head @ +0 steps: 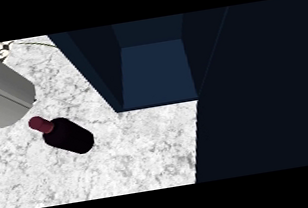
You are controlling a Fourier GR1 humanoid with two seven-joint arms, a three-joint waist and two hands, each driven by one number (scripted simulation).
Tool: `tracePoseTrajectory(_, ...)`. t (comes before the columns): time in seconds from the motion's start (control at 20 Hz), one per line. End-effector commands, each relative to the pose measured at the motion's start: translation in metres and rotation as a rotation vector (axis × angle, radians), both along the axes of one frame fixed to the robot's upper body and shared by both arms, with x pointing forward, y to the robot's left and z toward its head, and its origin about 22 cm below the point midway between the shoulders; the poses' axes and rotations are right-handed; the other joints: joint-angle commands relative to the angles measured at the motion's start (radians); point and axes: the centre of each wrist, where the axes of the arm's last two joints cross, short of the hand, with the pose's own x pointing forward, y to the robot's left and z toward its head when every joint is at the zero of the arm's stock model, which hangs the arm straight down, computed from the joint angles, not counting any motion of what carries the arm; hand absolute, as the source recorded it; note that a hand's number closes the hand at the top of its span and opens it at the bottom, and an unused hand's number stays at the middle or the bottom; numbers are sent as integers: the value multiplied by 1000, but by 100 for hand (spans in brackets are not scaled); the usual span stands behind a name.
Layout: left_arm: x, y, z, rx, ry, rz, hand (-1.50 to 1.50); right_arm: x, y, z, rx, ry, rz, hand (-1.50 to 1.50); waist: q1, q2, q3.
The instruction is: Pick up the wine, place it into the cabinet and close the cabinet
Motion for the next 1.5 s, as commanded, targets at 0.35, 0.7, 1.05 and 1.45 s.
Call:
tracePoseTrajectory(0.35, 32, -10, -25, 3, 44, 76, -150, -27, 2, 20, 17, -45, 58, -150, -6, 1, 0)
tracePoseTrajectory(0.7, 38, 6, -52, 33, 72, 97, -150, -29, 0, 29, 0, -40, 57, -150, -4, 0, -1)
tracePoseTrajectory(1.05, 35, 26, -81, 80, 103, 123, -150, -31, -12, 31, -16, -51, 45, -150, -3, 0, 0)
tracePoseTrajectory(1.45, 37, 17, -141, 78, 168, 145, -150, -36, 6, 36, 31, -49, 45, -150, -5, -1, -1)
